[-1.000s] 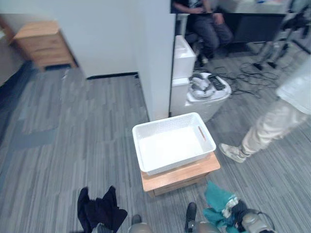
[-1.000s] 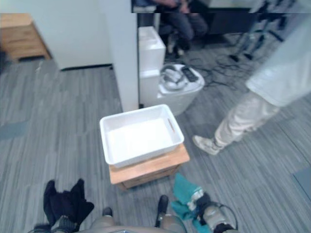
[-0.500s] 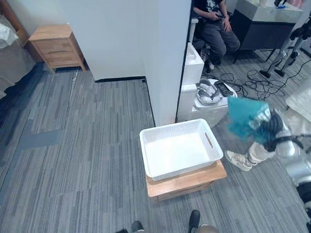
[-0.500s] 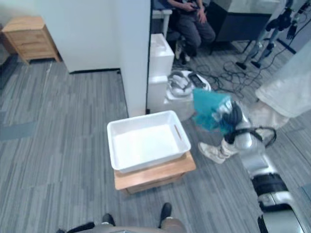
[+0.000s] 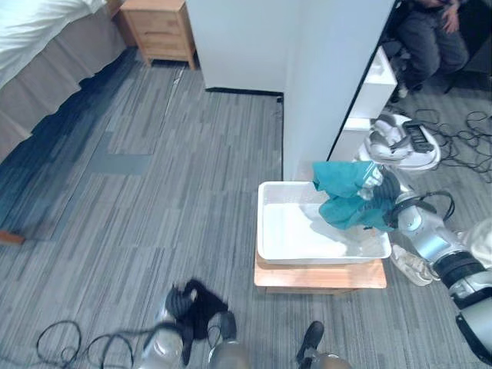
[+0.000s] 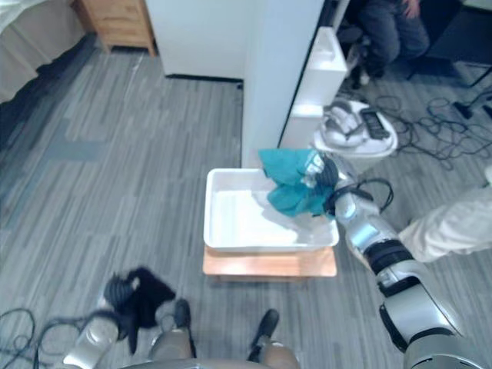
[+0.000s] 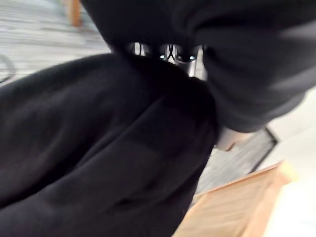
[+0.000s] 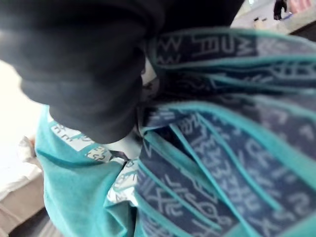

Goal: Tidy up the quilt and then pick up the clothes from the bed and put them into the laundry hamper.

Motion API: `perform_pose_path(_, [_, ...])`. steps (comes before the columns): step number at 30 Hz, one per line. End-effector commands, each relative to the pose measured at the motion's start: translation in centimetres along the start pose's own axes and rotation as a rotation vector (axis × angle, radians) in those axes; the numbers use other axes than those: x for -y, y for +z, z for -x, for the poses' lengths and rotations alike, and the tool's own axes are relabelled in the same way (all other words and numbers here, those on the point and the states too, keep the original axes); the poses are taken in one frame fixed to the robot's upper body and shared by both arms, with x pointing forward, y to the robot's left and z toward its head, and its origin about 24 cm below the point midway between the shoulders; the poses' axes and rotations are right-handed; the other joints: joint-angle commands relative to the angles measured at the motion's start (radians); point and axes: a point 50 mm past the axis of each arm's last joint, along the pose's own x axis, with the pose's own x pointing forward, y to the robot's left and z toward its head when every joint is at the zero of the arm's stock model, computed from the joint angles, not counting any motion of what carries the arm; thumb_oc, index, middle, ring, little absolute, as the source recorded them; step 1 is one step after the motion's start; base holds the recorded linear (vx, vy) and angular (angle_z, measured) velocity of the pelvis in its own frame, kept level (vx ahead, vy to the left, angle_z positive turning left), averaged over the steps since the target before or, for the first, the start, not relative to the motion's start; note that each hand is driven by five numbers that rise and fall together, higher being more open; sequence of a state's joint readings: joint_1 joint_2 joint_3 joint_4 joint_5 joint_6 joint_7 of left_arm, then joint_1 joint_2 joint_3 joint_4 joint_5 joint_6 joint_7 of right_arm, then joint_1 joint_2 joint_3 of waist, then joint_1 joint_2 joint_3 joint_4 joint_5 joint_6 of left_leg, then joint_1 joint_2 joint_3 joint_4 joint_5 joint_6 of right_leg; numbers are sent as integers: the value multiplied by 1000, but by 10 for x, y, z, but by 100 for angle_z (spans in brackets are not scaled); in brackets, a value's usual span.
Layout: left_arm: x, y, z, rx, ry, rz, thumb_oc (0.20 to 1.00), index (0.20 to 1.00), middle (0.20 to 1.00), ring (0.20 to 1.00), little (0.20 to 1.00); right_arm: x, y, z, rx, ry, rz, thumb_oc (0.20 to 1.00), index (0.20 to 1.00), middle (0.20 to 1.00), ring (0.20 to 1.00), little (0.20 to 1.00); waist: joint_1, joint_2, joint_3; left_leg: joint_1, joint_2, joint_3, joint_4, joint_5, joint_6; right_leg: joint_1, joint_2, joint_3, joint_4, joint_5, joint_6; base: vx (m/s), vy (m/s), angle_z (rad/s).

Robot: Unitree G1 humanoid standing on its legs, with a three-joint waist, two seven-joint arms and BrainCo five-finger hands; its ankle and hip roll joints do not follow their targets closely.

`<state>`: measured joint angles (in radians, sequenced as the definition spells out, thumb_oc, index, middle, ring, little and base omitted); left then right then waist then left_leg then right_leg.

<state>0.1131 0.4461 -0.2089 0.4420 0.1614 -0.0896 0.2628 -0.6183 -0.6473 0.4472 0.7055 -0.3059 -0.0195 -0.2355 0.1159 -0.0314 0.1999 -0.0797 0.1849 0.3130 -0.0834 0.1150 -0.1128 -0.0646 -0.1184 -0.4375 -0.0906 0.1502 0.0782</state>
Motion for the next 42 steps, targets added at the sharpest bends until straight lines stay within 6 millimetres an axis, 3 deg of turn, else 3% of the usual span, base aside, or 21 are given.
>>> perform_pose_path(1, [-27,63,-25,292,93,-9,200,200,200,200,200,34,4,-13,21,-105,92,1000,1000,1000,1000,1000,18,47,26,34,8,35,-4,-35,-52,116,-26,-13,3,-204,104,42,-38,11])
perform_pose_path(5, [-74,121,-18,570,267,2,200,200,200,200,200,-3,-14,6,-3,-17,219,1000,1000,1000,1000,1000,-9,46,11,68,10,41,-4,-45,-57,149,-20,-5,3,-215,102,48,-26,3])
perform_pose_path(7, [-81,127,-17,596,290,-4,200,200,200,200,200,-10,-17,11,-8,-1,219,1000,1000,1000,1000,1000,-15,42,8,78,10,45,-4,-48,-57,155,-20,0,3,-215,101,32,-5,-6])
perform_pose_path(9, [-88,146,-20,656,317,-8,200,200,200,200,200,-32,-24,26,4,71,247,1000,1000,1000,1000,1000,-42,37,-2,95,12,54,-4,-55,-57,163,-17,7,3,-219,99,60,-15,-8])
perform_pose_path(10, [-89,153,-21,680,314,-26,200,200,200,200,200,-38,-31,35,2,104,279,1000,1000,1000,1000,1000,-53,35,-6,106,12,59,-4,-58,-57,172,-15,10,3,-221,98,92,-21,-5])
perform_pose_path(11, [-91,173,-24,739,323,-51,200,200,200,200,200,-54,-47,54,-16,178,339,1000,1000,1000,1000,1000,-91,30,-17,122,13,71,-4,-64,-57,177,-13,21,3,-221,99,99,-12,-12])
perform_pose_path(15, [-87,196,-26,799,326,-88,200,200,200,200,200,-76,-74,86,-104,274,347,1000,1000,1000,1000,1000,-135,29,-25,143,14,110,-4,-58,-48,176,-12,27,3,-206,95,35,0,-23])
perform_pose_path(16, [-86,208,-28,820,335,-127,200,200,200,200,200,-87,-86,105,-142,332,351,1000,1000,1000,1000,1000,-174,29,-34,166,16,117,-4,-83,-56,182,-11,56,3,-221,104,64,-12,-30])
perform_pose_path(17, [-86,208,-29,821,334,-128,200,200,200,200,200,-87,-87,106,-143,332,350,1000,1000,1000,1000,1000,-171,29,-29,160,17,134,-4,-66,-49,175,-11,45,3,-206,99,61,-20,-26])
perform_pose_path(19, [-88,226,-33,840,370,-161,200,200,200,200,200,-98,-98,126,-208,372,313,1000,1000,1000,1000,1000,-229,31,-25,180,15,156,-4,-92,-55,166,-13,92,3,-212,113,36,-3,-41])
perform_pose_path(21, [-87,227,-34,843,370,-162,200,200,200,200,200,-98,-99,126,-210,370,311,1000,1000,1000,1000,1000,-223,30,-22,172,16,176,-4,-73,-47,155,-11,84,3,-196,106,-21,11,-53])
perform_pose_path(22, [-86,244,-41,847,392,-154,200,200,200,200,200,-118,-109,152,-290,442,285,1000,1000,1000,1000,1000,-279,37,-24,181,15,196,-4,-95,-54,132,-13,131,3,-202,119,-21,22,-61])
perform_pose_path(23, [-85,245,-42,849,392,-155,200,200,200,200,200,-118,-109,152,-291,441,284,1000,1000,1000,1000,1000,-276,37,-24,181,15,198,-4,-95,-55,130,-13,133,3,-202,119,66,16,-65])
perform_pose_path(25, [-76,256,-47,847,372,-160,200,200,200,200,200,-135,-119,175,-355,529,295,1000,1000,1000,1000,1000,-302,41,-22,183,18,216,-4,-93,-57,120,-13,149,3,-200,120,19,-28,-47])
perform_pose_path(31, [-67,271,-58,832,358,-183,200,200,200,200,200,-152,-119,185,-401,588,277,1000,1000,1000,1000,1000,-333,53,10,159,18,231,-4,-80,-60,78,-17,170,3,-183,124,-44,-7,-19])
perform_pose_path(34, [-64,271,-66,793,363,-214,200,200,200,200,200,-154,-114,176,-399,571,252,1000,1000,1000,1000,1000,-343,58,28,137,15,236,-4,-73,-60,45,-19,180,3,-169,128,-79,8,-16])
perform_pose_path(35, [-62,260,-84,676,361,-276,200,200,200,200,200,-154,-104,163,-383,530,214,1000,1000,1000,1000,1000,-357,60,59,96,16,242,-4,-59,-61,-7,-24,193,7,-152,131,-88,-1,-11])
perform_pose_path(36, [-62,261,-84,678,362,-276,200,200,200,200,200,-154,-104,163,-383,529,213,1000,1000,1000,1000,1000,-356,60,58,93,16,242,-4,-59,-61,-9,-24,193,7,-151,131,-123,-7,-6])
perform_pose_path(37, [-60,253,-92,609,347,-286,1000,1000,1000,1000,1000,-154,-102,159,-380,521,208,1000,1000,1000,1000,1000,-360,61,67,77,16,242,-4,-53,-61,-28,-27,195,8,-144,131,-47,-8,-3])
perform_pose_path(42, [-61,191,-112,303,298,-218,1000,1000,1000,1000,1000,-163,-102,164,-437,548,165,1000,1000,1000,1000,1000,-347,69,72,50,25,246,-4,-45,-66,-49,-30,191,5,-137,133,-18,4,-2])
